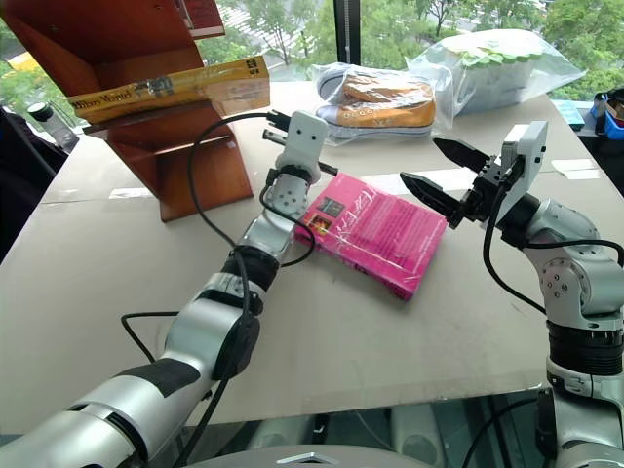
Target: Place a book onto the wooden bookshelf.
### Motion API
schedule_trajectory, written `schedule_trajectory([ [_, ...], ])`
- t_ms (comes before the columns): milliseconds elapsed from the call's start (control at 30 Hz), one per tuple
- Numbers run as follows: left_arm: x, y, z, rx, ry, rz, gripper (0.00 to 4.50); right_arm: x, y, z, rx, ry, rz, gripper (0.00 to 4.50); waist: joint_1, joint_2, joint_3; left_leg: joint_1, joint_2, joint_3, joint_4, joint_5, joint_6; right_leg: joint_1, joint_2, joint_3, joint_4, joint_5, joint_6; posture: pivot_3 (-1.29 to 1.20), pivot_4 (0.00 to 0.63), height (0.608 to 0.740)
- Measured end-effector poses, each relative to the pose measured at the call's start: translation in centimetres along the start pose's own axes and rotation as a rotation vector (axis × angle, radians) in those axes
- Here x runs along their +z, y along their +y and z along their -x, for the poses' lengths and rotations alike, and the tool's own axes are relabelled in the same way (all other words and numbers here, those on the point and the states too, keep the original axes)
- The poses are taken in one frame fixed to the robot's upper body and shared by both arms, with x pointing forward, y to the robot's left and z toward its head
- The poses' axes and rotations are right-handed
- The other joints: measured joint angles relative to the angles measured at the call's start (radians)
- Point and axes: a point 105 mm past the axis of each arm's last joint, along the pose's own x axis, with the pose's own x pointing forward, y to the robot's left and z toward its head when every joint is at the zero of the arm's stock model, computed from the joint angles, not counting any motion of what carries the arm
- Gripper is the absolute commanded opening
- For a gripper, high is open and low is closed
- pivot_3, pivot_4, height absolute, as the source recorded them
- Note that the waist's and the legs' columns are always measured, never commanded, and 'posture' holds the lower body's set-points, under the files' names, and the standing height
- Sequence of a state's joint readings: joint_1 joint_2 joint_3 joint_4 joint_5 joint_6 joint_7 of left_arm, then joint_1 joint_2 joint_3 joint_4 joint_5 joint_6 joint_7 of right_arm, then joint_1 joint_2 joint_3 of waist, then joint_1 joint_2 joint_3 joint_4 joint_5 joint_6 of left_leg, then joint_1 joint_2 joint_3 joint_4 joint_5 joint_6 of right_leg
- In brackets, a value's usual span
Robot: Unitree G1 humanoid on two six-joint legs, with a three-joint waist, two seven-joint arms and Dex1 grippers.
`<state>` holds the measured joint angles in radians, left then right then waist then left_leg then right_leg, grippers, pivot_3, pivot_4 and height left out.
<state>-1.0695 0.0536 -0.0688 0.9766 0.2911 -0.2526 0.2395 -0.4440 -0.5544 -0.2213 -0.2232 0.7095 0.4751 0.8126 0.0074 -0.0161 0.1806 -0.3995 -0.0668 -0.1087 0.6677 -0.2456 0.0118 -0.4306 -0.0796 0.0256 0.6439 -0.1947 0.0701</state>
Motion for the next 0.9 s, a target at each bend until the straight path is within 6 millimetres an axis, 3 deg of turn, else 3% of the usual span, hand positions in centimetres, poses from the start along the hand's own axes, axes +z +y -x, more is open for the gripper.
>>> schedule_trajectory([
  [267,3.9,3.4,-1.8,0.282,-0.106,-0.107,0.09,0.0,0.0,0.1,-0.01,-0.002,-0.002,4.5,0.0,0.0,0.0,0.0,0.0,0.0,0.0,0.0,0.0,0.0,0.0,0.0,0.0,0.0,0.001,0.0,0.15,0.74],
  [533,2.9,6.7,-0.9,0.515,-0.075,-0.153,0.09,0.1,0.0,0.1,-0.01,-0.002,0.0,4.5,-0.003,0.0,0.0,0.0,0.0,0.0,0.0,0.0,0.0,0.0,0.0,0.0,0.0,0.001,0.001,0.0,0.15,0.74],
  [900,2.4,7.1,-0.8,0.544,-0.043,-0.154,0.09,0.1,0.0,0.0,-0.006,-0.003,0.001,4.5,-0.023,0.0,0.0,0.0,0.0,0.0,0.0,0.0,0.0,0.0,0.001,0.0,0.001,0.001,0.001,0.0,0.15,0.74],
])
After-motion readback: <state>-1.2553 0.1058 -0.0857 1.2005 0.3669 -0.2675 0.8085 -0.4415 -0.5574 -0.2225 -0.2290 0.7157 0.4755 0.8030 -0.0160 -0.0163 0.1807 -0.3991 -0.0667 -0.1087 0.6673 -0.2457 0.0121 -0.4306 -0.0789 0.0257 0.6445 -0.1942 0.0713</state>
